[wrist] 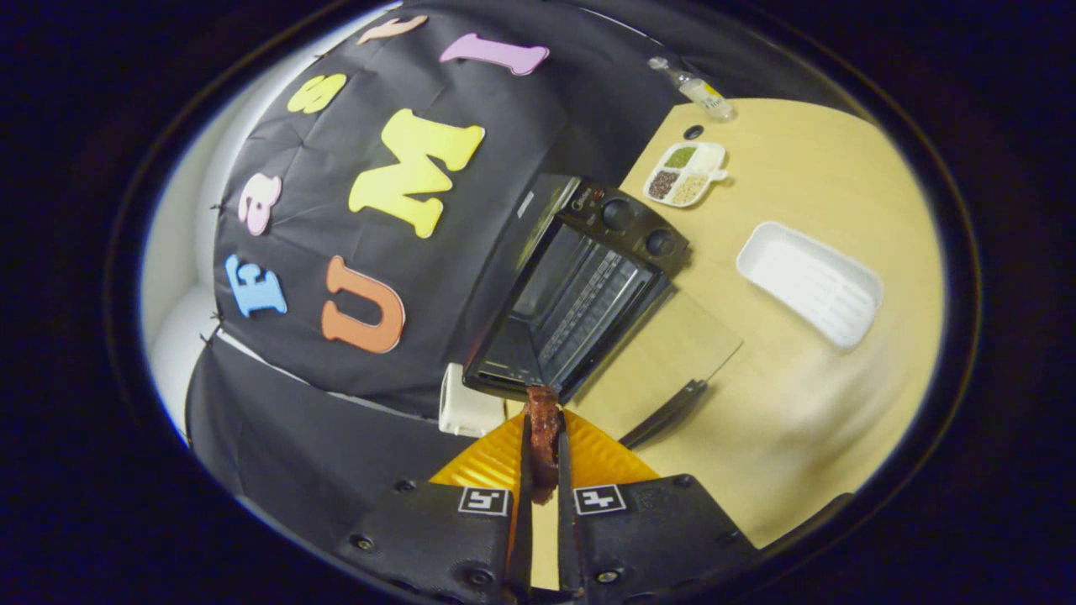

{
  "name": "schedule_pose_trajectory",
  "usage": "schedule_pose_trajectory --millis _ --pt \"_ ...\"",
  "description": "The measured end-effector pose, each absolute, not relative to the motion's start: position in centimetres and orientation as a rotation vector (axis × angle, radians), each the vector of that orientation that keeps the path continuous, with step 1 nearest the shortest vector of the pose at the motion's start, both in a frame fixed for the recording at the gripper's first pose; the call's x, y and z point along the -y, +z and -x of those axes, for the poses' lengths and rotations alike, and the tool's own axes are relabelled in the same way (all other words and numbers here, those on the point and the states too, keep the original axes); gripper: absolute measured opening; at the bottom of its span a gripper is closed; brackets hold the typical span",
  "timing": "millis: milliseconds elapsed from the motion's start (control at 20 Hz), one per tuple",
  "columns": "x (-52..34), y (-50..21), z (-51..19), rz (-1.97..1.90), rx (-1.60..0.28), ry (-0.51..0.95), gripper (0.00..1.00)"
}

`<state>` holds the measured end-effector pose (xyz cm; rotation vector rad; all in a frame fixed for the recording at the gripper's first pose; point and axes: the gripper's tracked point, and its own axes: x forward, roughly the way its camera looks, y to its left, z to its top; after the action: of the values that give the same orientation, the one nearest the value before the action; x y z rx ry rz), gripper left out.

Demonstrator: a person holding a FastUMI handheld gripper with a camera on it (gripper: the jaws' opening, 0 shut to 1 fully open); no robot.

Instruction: Open the toaster oven, put the food inside, and close the toaster oven door.

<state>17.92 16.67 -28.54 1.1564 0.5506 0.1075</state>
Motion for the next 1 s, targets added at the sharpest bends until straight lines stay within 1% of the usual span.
schedule_pose_trajectory --millis 200,500,650,900,1000 --pt "-18.9 -30.9 -23.4 -1.274 -0.478 0.041 0.15" --pt "-19.0 -33.7 -31.5 -1.336 -0.397 -0.064 0.15" --pt "-18.7 -35.2 -34.4 -1.29 -0.4 -0.115 0.15" --pt "-17.9 -35.5 -38.4 -1.27 -0.36 -0.148 0.15" --pt "-18.2 -36.0 -39.2 -1.215 -0.381 -0.151 0.15"
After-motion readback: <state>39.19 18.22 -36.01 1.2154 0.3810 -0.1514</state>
